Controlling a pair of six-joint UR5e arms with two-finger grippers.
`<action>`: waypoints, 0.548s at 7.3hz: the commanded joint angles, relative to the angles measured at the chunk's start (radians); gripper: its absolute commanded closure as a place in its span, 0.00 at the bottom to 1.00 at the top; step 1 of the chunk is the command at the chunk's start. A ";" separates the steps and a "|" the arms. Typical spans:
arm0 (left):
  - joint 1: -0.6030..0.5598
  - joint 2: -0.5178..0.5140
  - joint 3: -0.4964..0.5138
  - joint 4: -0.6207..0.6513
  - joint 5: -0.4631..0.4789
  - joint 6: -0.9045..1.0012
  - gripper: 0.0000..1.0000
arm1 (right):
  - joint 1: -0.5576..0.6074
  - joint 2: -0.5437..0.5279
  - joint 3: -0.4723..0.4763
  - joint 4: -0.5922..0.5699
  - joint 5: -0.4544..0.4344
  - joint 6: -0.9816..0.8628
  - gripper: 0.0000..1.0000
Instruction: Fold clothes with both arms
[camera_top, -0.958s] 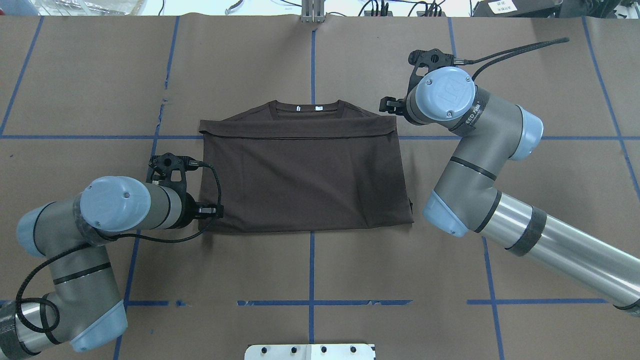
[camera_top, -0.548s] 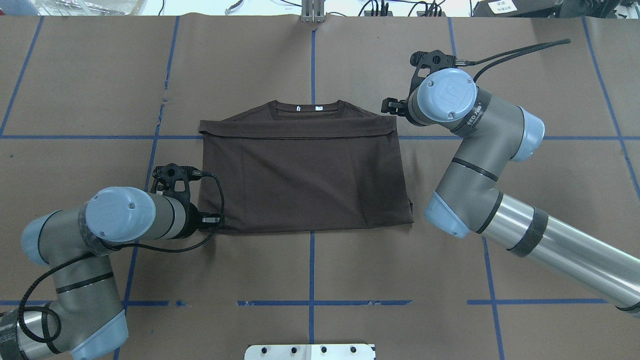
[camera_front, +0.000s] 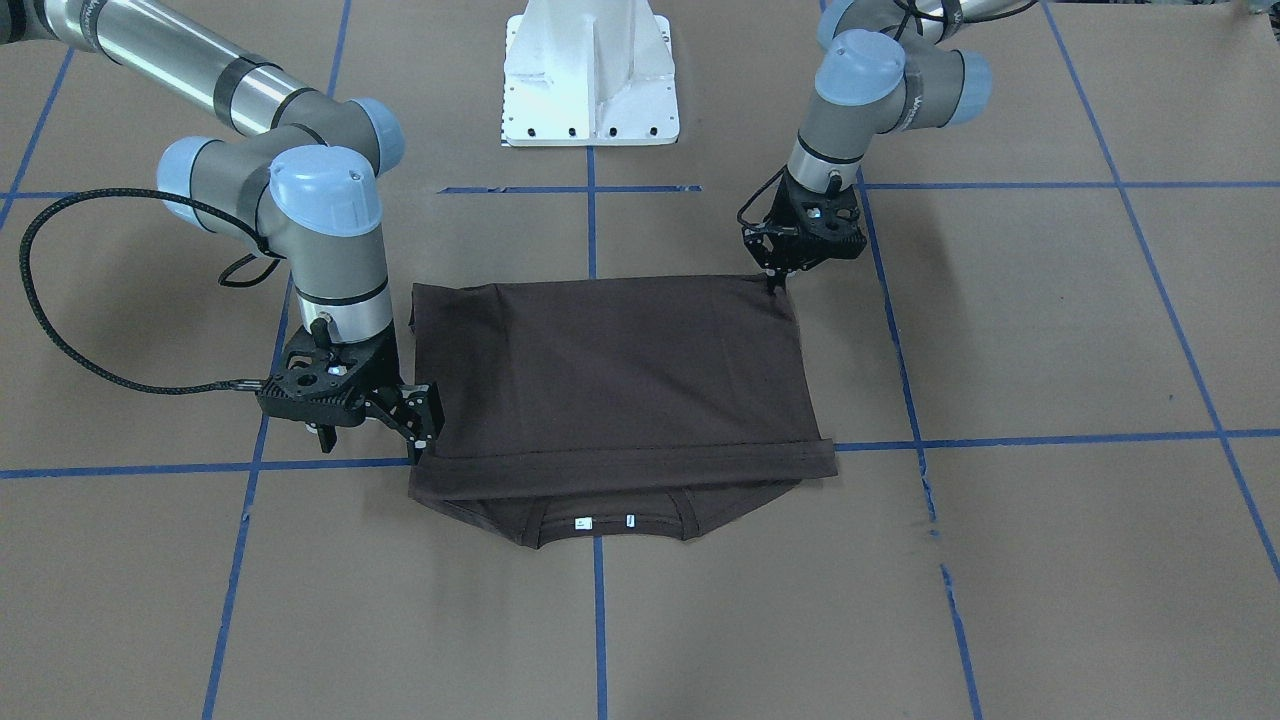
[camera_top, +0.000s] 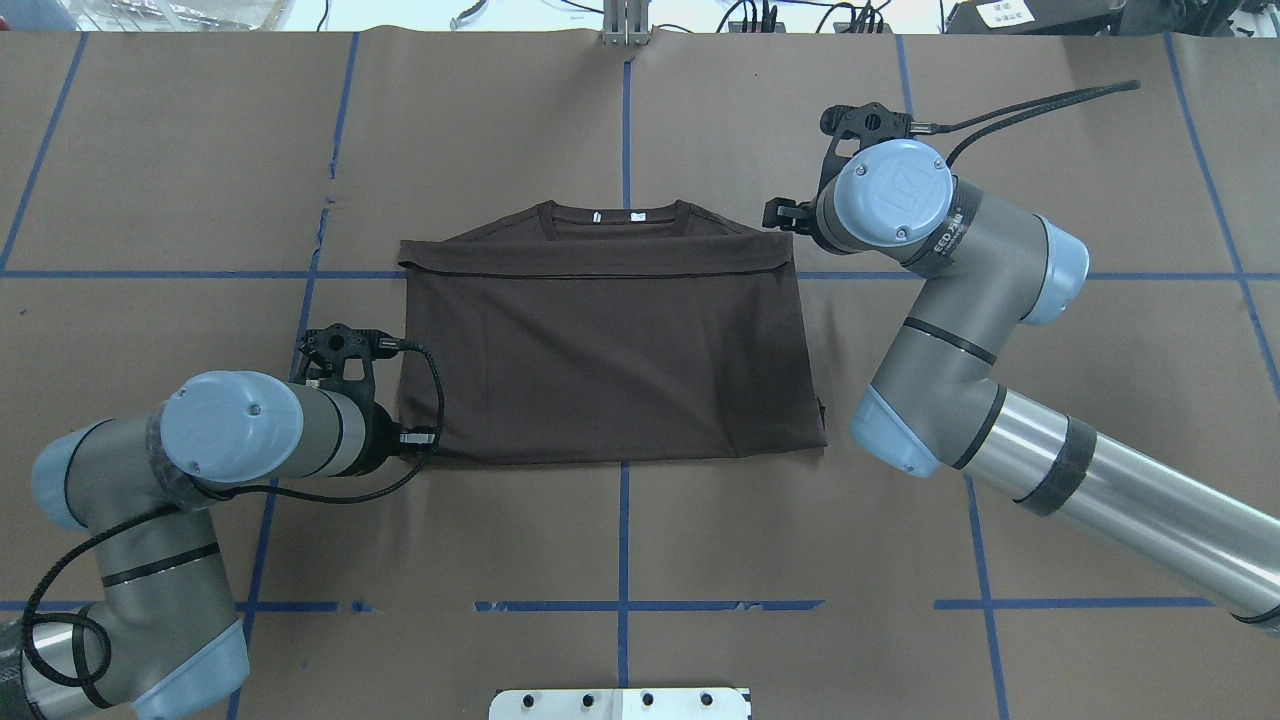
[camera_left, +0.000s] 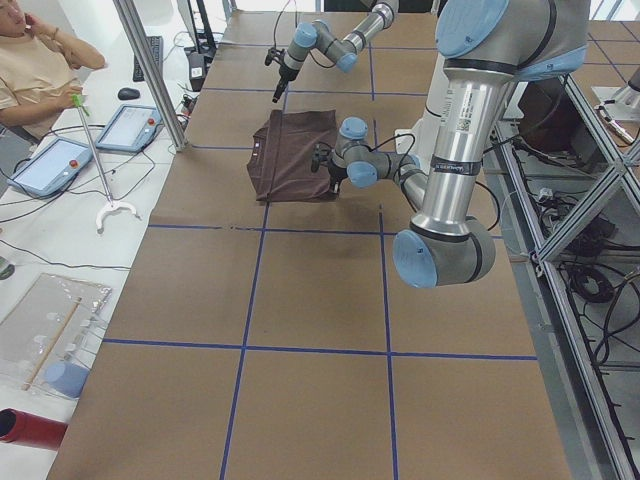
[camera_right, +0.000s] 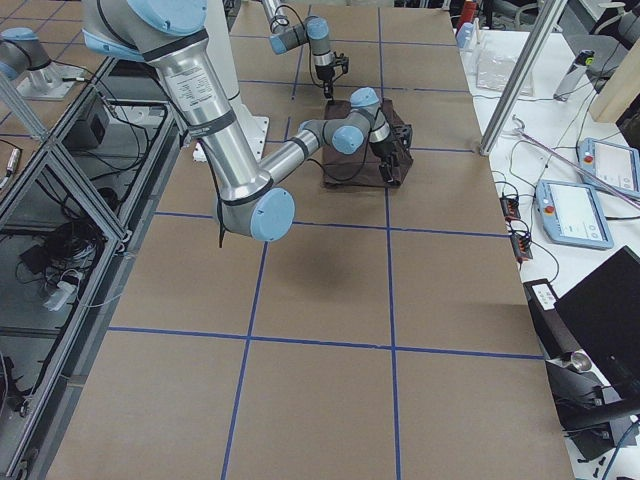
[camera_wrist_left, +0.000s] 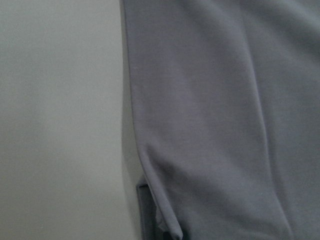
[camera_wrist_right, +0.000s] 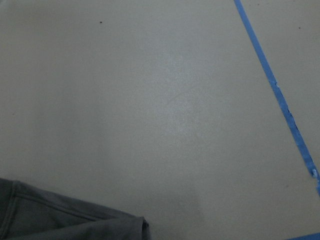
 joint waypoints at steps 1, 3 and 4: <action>-0.107 0.010 0.016 0.004 0.004 0.143 1.00 | -0.001 0.000 -0.001 0.000 0.000 0.001 0.00; -0.303 -0.031 0.177 -0.014 0.003 0.369 1.00 | -0.002 0.000 0.000 0.000 0.000 0.009 0.00; -0.377 -0.147 0.308 -0.015 0.003 0.434 1.00 | -0.004 0.000 0.002 0.000 0.000 0.013 0.00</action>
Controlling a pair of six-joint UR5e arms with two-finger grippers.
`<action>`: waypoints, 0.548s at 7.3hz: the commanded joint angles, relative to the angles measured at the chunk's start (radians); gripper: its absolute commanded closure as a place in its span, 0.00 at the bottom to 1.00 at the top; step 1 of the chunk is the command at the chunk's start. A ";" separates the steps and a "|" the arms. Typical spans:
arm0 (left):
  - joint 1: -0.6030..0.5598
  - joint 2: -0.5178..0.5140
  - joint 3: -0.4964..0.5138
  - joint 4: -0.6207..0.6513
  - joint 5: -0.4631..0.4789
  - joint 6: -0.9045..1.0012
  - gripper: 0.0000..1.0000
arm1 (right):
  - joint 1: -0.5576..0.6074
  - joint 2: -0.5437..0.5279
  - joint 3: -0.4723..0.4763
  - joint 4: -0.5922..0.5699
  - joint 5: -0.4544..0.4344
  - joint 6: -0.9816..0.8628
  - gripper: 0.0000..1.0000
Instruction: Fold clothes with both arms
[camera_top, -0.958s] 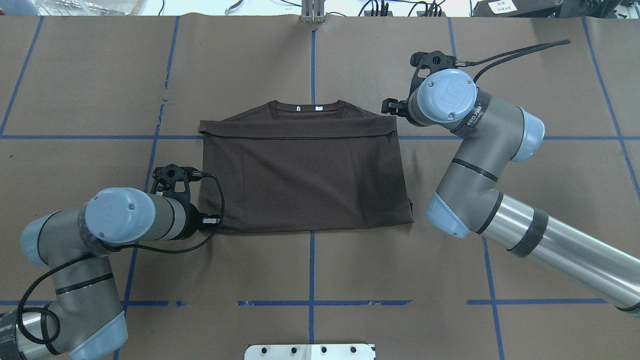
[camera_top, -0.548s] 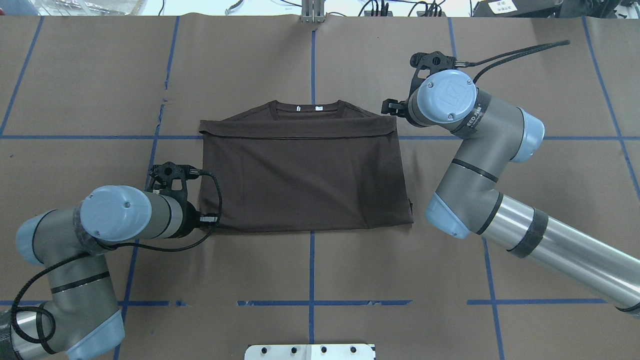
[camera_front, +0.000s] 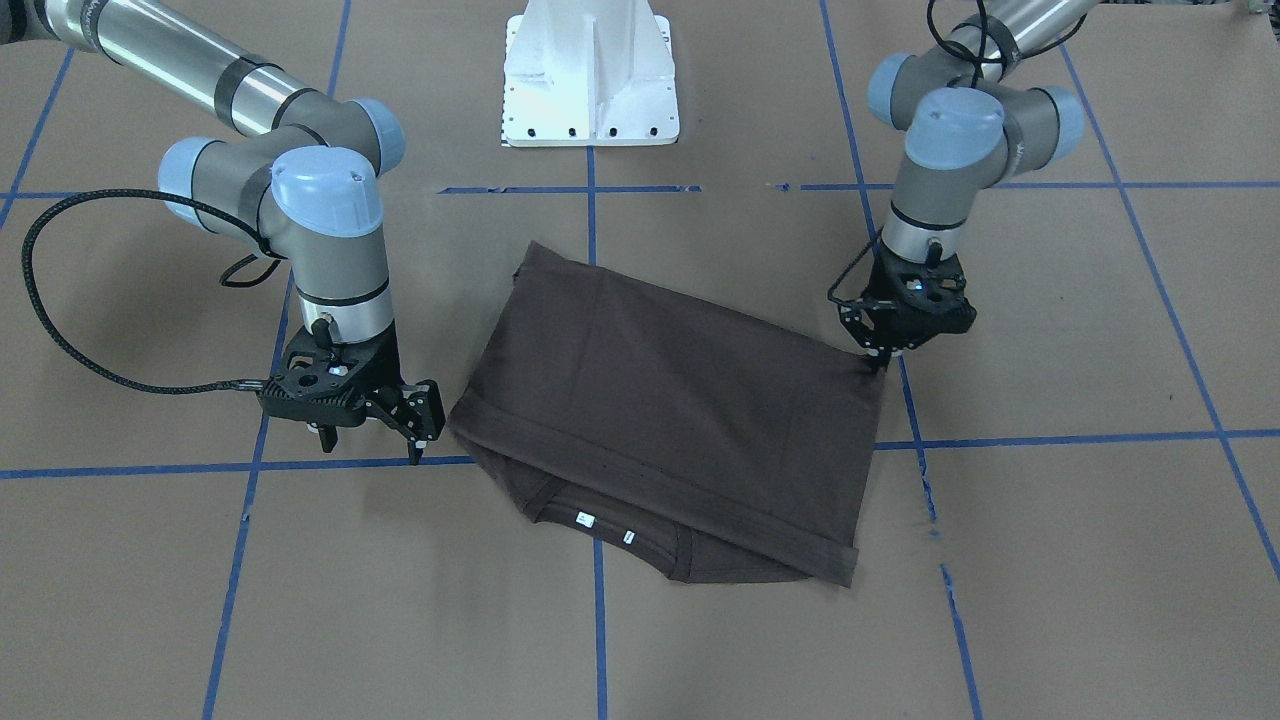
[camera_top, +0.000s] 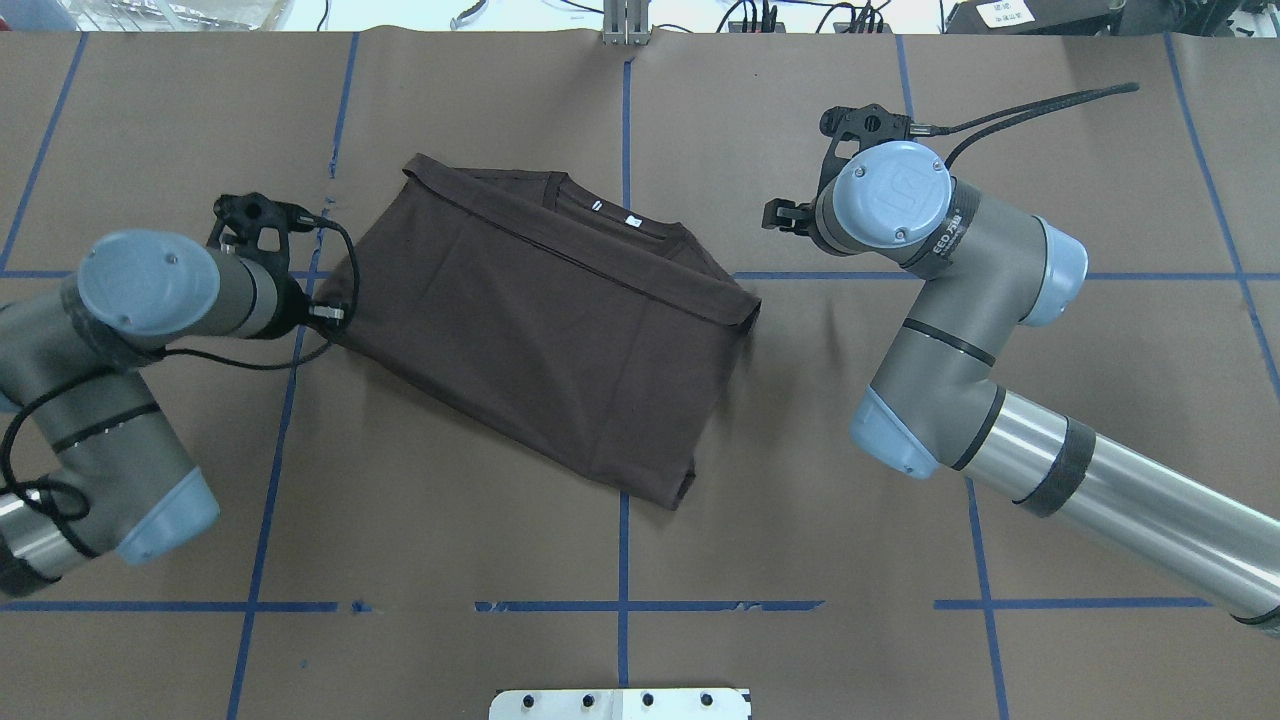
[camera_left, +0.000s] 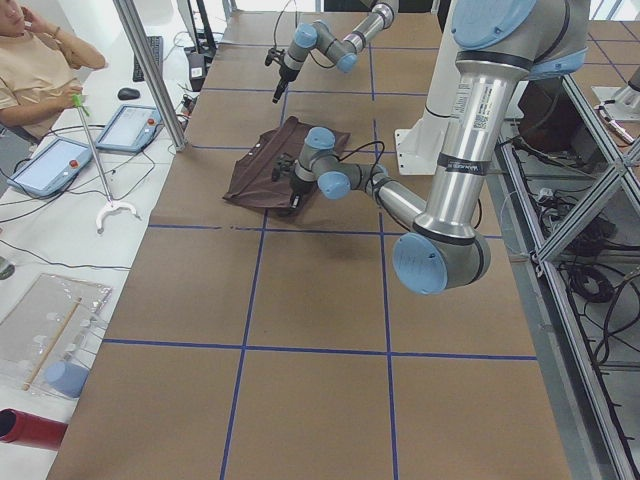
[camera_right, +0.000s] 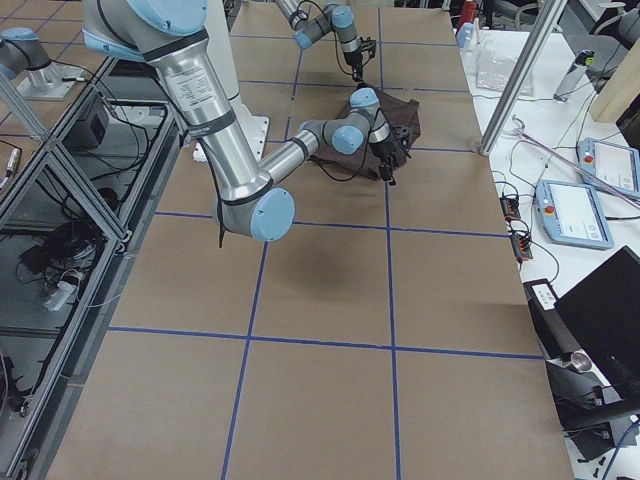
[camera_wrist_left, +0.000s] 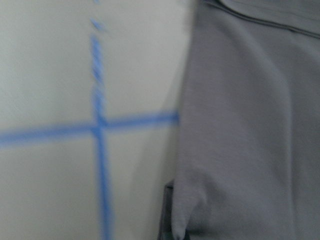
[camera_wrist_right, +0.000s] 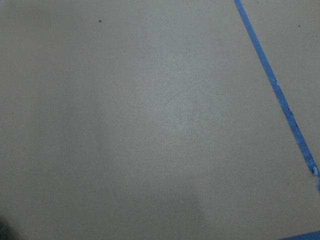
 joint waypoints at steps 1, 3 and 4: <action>-0.148 -0.208 0.286 -0.027 0.000 0.110 1.00 | -0.001 0.000 0.003 0.000 0.000 0.007 0.00; -0.192 -0.420 0.645 -0.248 0.013 0.107 1.00 | 0.000 -0.002 0.020 0.000 0.000 0.007 0.00; -0.196 -0.516 0.751 -0.280 0.013 0.101 1.00 | 0.000 0.000 0.026 -0.002 0.000 0.009 0.00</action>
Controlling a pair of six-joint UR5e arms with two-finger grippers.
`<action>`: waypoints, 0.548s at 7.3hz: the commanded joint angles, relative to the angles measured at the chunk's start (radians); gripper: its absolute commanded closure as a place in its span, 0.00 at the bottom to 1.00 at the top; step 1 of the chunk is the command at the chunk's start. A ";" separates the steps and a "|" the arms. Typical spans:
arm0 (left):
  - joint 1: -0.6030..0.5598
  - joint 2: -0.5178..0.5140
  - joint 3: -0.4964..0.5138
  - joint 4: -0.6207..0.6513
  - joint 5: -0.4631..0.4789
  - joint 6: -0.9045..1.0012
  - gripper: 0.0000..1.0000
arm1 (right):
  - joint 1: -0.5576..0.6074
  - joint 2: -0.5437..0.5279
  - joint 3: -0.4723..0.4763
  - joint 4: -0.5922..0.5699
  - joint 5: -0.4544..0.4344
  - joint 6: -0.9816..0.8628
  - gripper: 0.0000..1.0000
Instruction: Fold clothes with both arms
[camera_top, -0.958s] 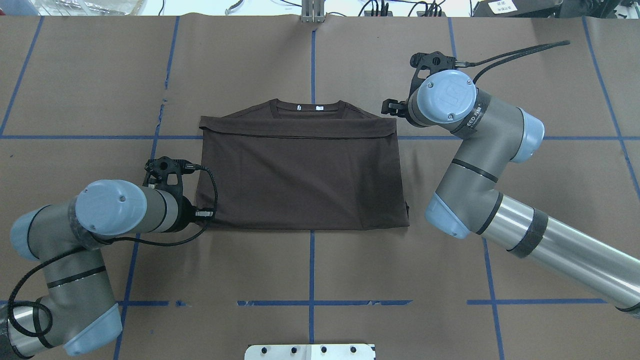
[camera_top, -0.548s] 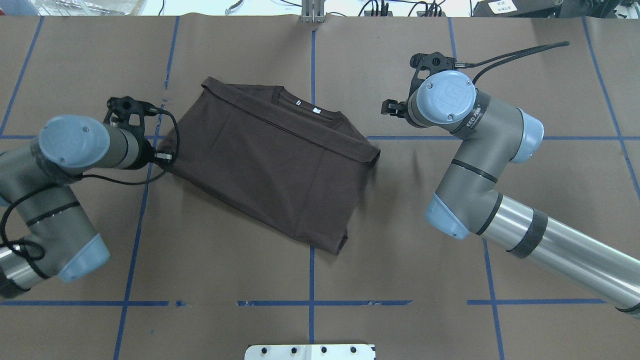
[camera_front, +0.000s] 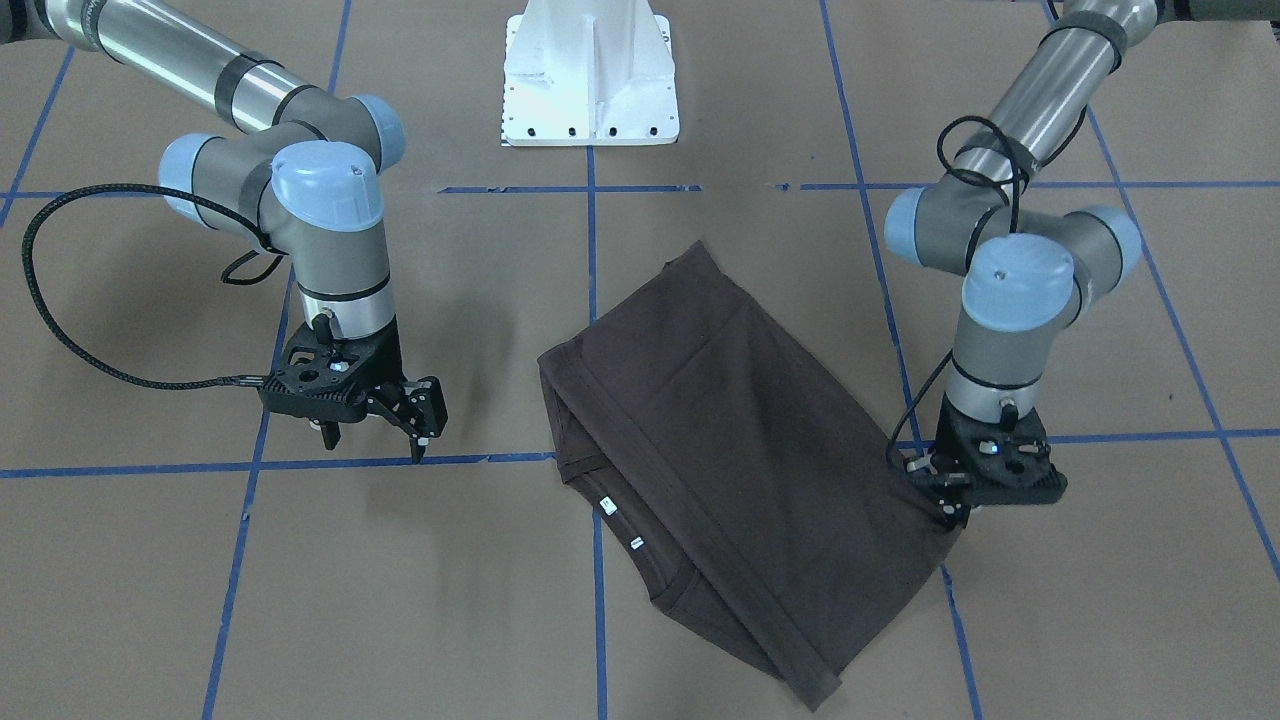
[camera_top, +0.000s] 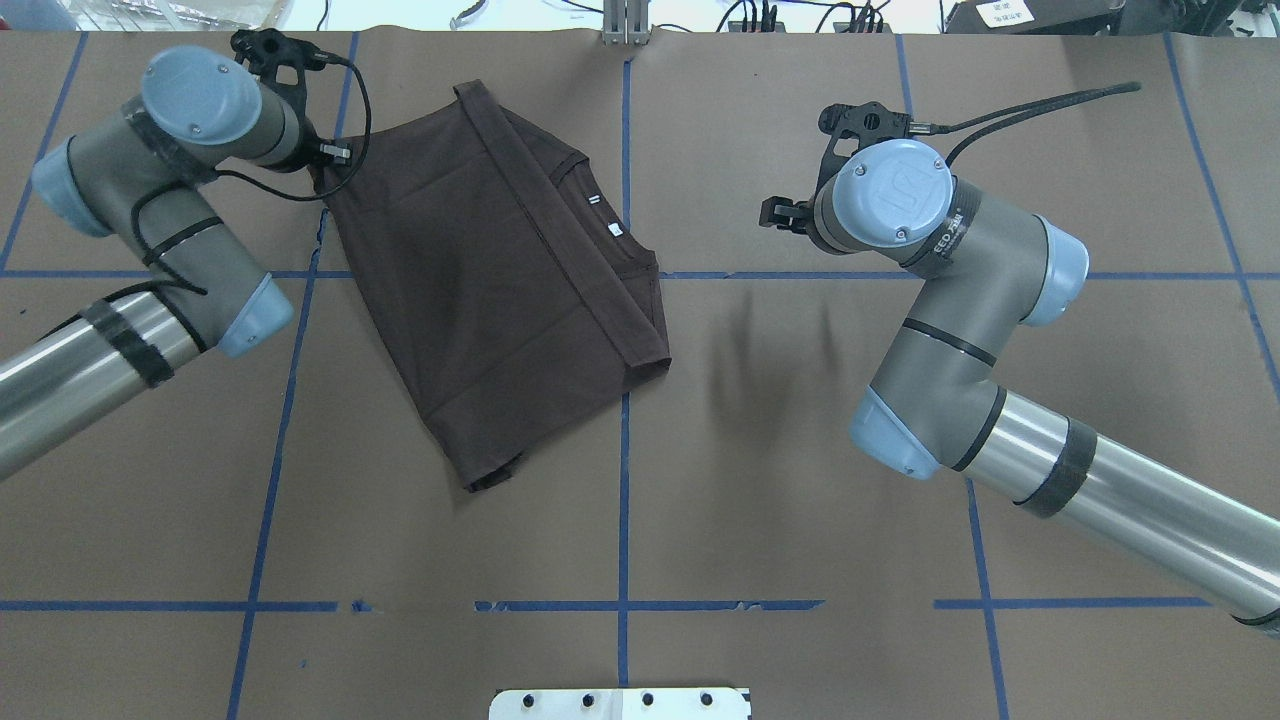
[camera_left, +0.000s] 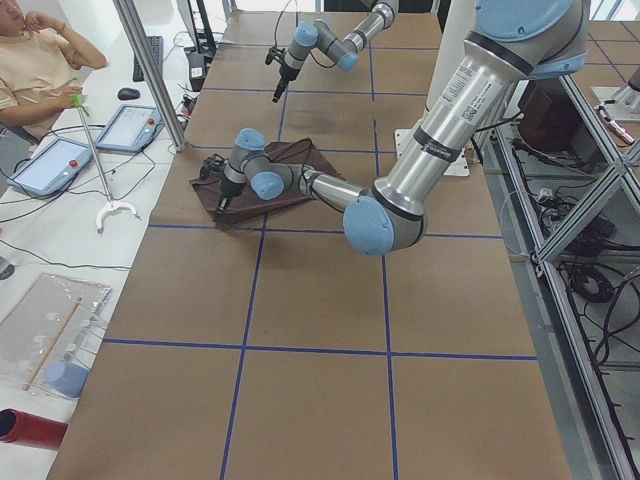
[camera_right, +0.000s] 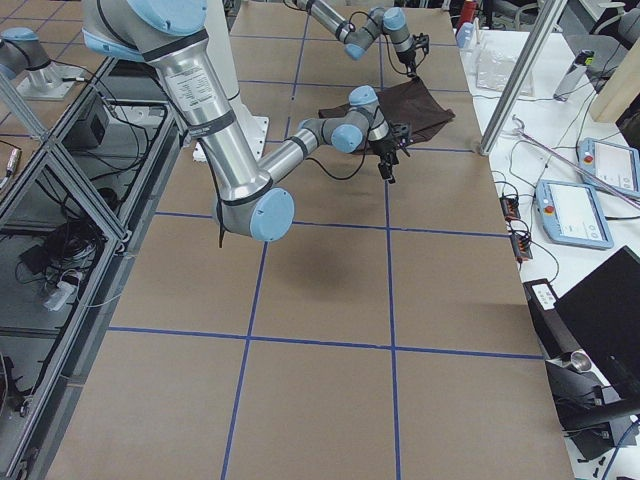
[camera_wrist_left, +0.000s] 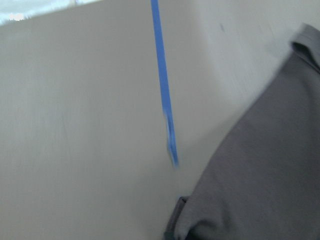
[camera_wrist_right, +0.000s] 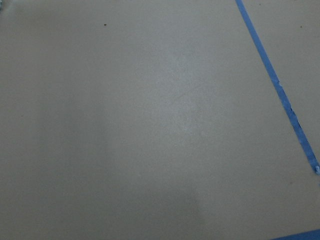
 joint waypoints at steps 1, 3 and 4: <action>-0.015 -0.142 0.195 -0.087 0.004 -0.005 1.00 | -0.001 -0.001 0.017 -0.001 0.000 0.003 0.00; -0.052 -0.065 0.183 -0.171 0.003 0.099 0.00 | -0.035 0.016 0.020 0.000 0.000 0.012 0.00; -0.095 -0.040 0.145 -0.191 -0.011 0.213 0.00 | -0.056 0.048 0.011 0.011 -0.003 0.041 0.00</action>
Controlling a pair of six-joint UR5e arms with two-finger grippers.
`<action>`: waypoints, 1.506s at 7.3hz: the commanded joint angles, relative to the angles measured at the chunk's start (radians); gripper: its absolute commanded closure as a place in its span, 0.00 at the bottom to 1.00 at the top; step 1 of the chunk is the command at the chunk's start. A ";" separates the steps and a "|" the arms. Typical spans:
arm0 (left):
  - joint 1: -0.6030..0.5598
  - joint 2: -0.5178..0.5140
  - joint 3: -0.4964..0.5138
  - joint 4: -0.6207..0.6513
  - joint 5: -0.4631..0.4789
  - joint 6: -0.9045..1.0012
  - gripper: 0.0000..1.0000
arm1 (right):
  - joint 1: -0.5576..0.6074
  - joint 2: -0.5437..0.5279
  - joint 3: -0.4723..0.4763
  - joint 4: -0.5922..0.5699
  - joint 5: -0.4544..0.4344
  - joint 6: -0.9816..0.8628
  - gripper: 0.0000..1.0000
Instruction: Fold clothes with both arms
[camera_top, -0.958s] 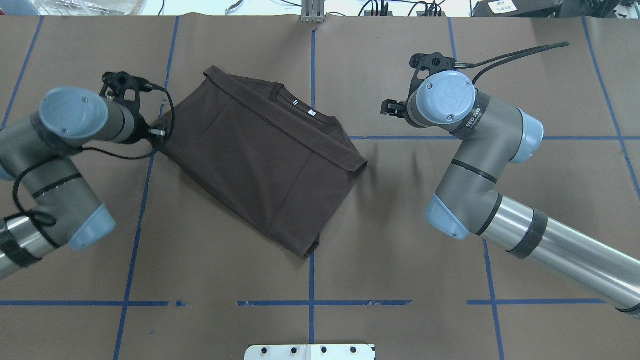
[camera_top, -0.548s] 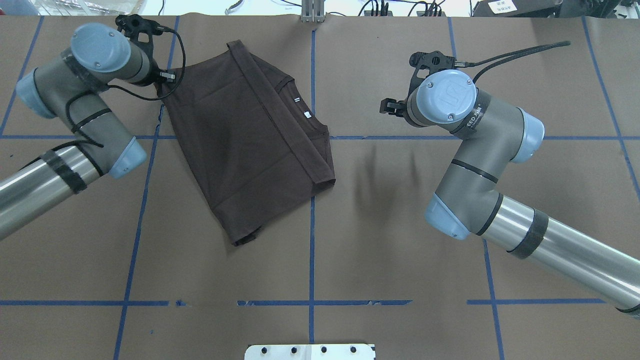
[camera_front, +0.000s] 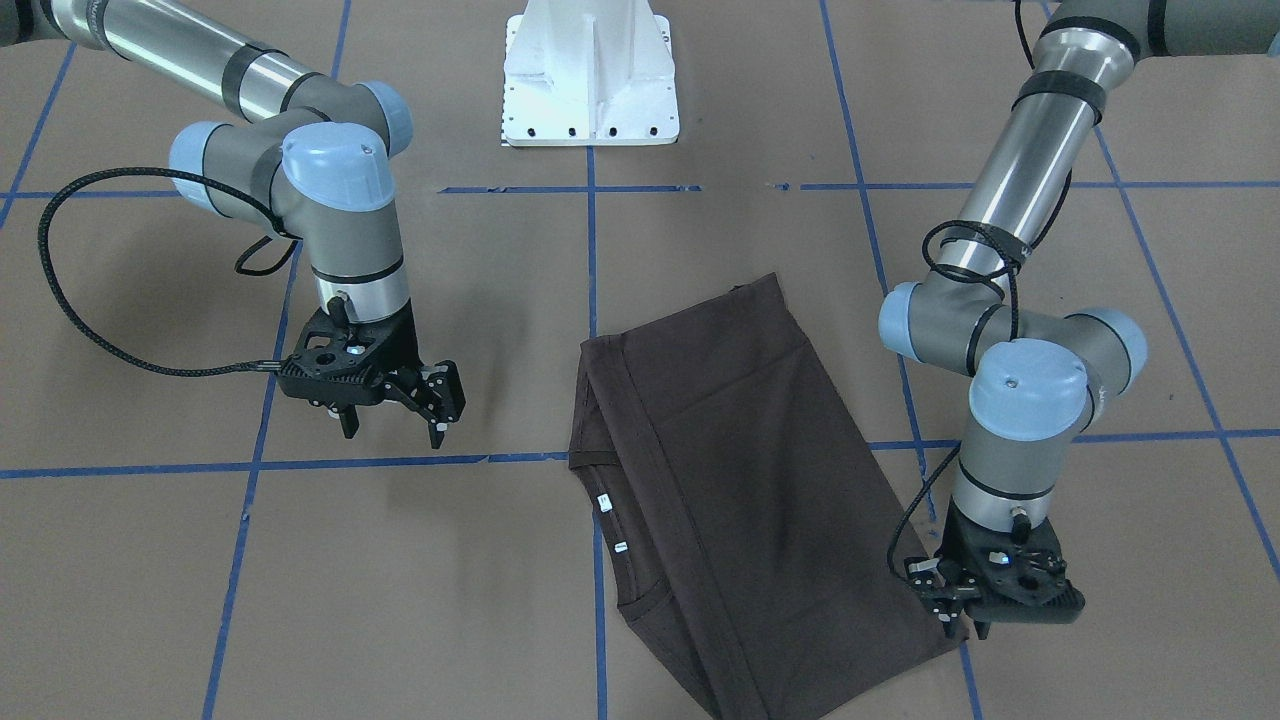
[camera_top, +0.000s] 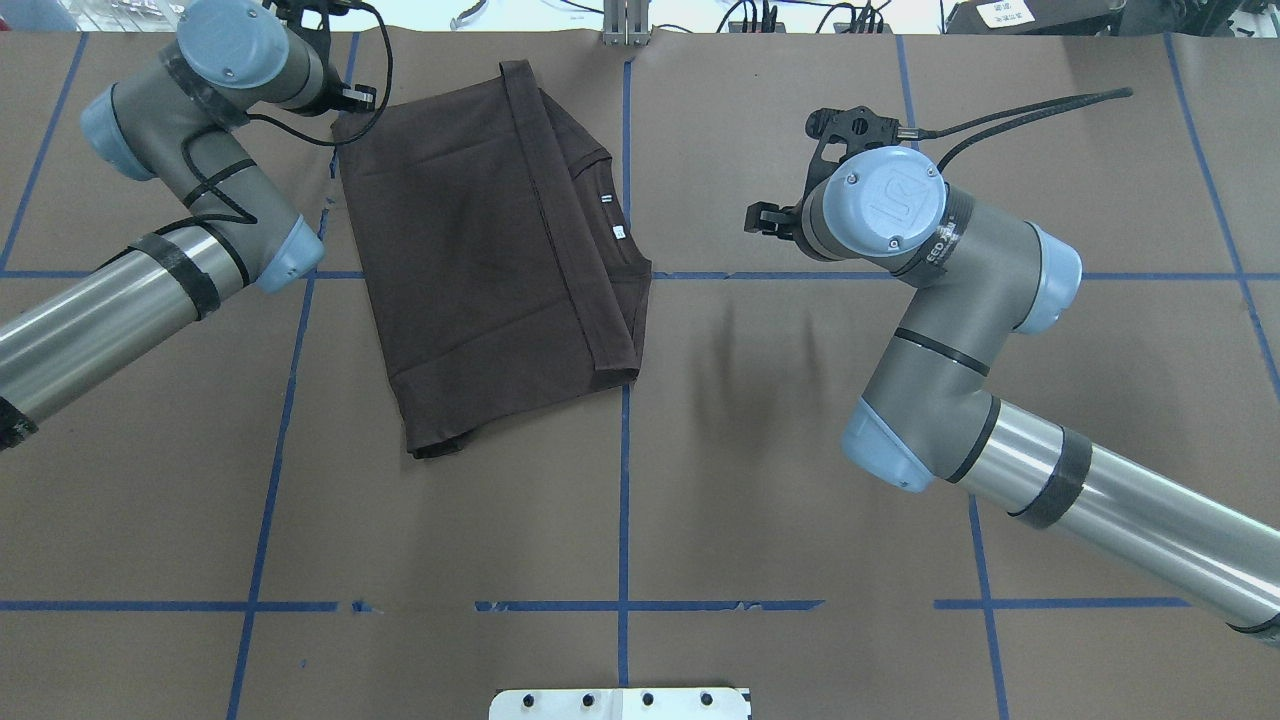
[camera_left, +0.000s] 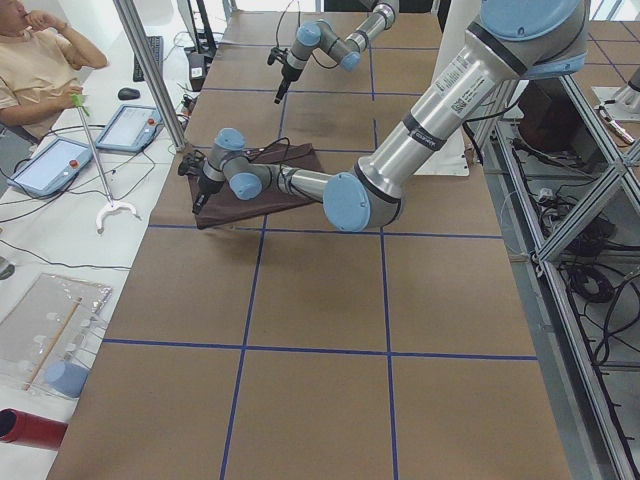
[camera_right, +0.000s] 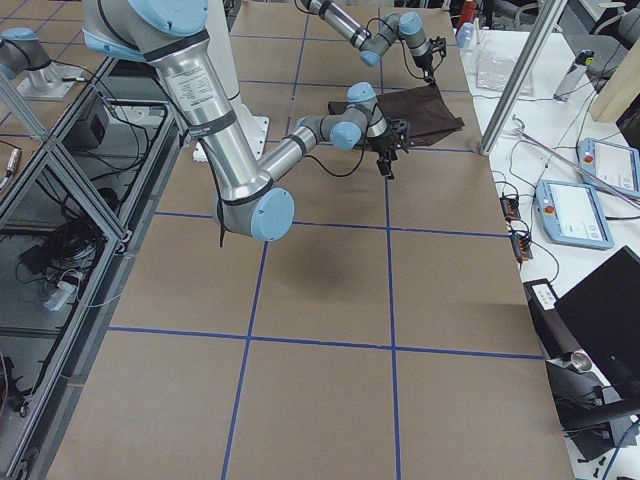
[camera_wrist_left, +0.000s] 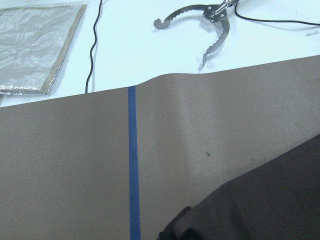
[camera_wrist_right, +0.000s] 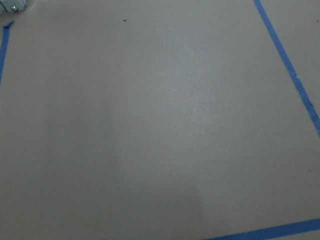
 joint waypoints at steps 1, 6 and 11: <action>-0.045 0.108 -0.113 -0.042 -0.037 0.128 0.00 | -0.038 0.077 -0.025 0.011 -0.004 0.090 0.01; -0.045 0.208 -0.253 -0.046 -0.092 0.119 0.00 | -0.091 0.307 -0.365 0.171 -0.028 0.229 0.33; -0.038 0.210 -0.252 -0.045 -0.092 0.097 0.00 | -0.133 0.301 -0.399 0.160 -0.056 0.224 0.37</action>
